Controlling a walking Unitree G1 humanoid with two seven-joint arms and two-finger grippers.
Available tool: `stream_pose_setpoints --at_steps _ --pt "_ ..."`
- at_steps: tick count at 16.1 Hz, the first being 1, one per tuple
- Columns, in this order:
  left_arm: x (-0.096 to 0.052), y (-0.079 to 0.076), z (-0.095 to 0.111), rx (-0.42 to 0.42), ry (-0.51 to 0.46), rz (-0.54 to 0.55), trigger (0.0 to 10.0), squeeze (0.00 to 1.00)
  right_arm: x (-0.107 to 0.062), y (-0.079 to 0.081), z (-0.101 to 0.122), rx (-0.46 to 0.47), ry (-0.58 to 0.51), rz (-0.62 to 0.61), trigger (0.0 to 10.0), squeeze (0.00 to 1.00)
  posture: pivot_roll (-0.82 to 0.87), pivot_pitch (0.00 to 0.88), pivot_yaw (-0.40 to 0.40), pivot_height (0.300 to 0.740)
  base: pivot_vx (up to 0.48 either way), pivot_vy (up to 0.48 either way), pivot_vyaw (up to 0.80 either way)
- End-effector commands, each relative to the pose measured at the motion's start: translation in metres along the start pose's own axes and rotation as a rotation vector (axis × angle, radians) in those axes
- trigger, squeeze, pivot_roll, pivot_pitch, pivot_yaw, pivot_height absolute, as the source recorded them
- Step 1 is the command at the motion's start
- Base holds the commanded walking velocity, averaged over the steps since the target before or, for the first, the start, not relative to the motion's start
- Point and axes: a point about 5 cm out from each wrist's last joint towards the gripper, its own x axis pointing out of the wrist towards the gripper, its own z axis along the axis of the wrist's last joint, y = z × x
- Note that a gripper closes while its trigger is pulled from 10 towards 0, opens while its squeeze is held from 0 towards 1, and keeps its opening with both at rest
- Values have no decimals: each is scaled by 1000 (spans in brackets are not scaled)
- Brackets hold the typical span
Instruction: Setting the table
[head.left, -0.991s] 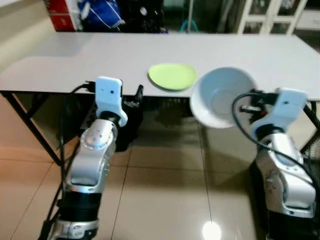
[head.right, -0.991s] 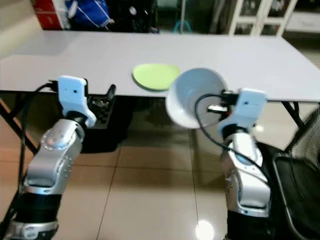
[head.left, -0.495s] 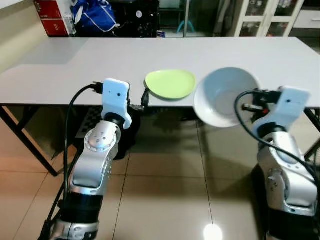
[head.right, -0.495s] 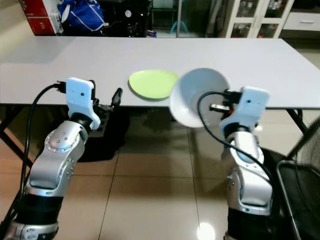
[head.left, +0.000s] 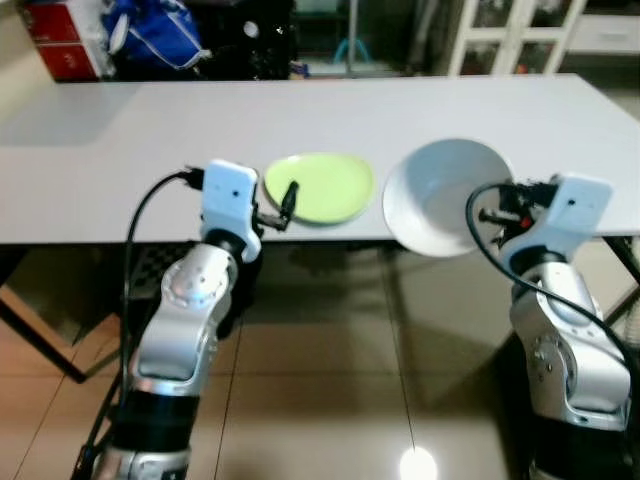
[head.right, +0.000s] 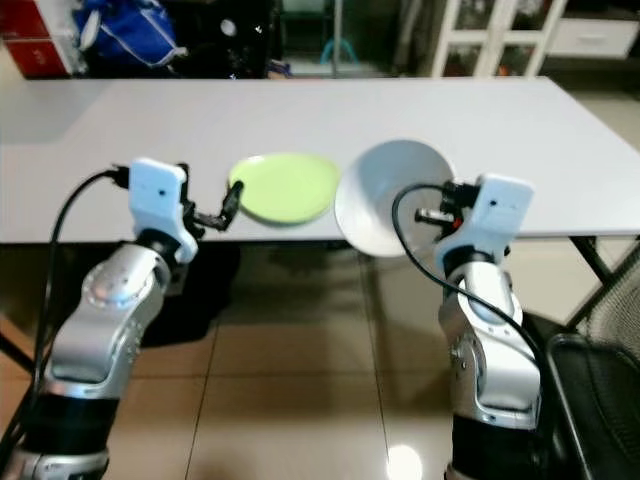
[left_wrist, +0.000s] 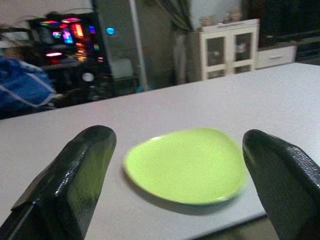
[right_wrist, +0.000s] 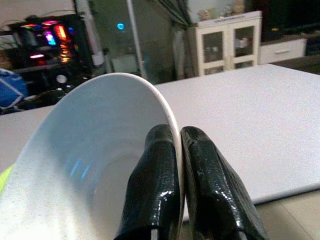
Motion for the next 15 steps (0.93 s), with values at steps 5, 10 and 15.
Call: stream_pose_setpoints --at_steps 5,10,15 --pt "-1 6 3 11 -3 17 10000 0 1 10 4 26 -18 29 10000 0 -15 0 19 740 409 0 0" --pt "-1 5 4 11 -8 11 10000 0 1 11 3 27 -17 30 10000 0 -16 0 19 740 410 0 0" --pt "0 5 4 11 -7 8 10000 0 1 10 2 26 -10 26 10000 0 -16 0 19 740 410 0 0"
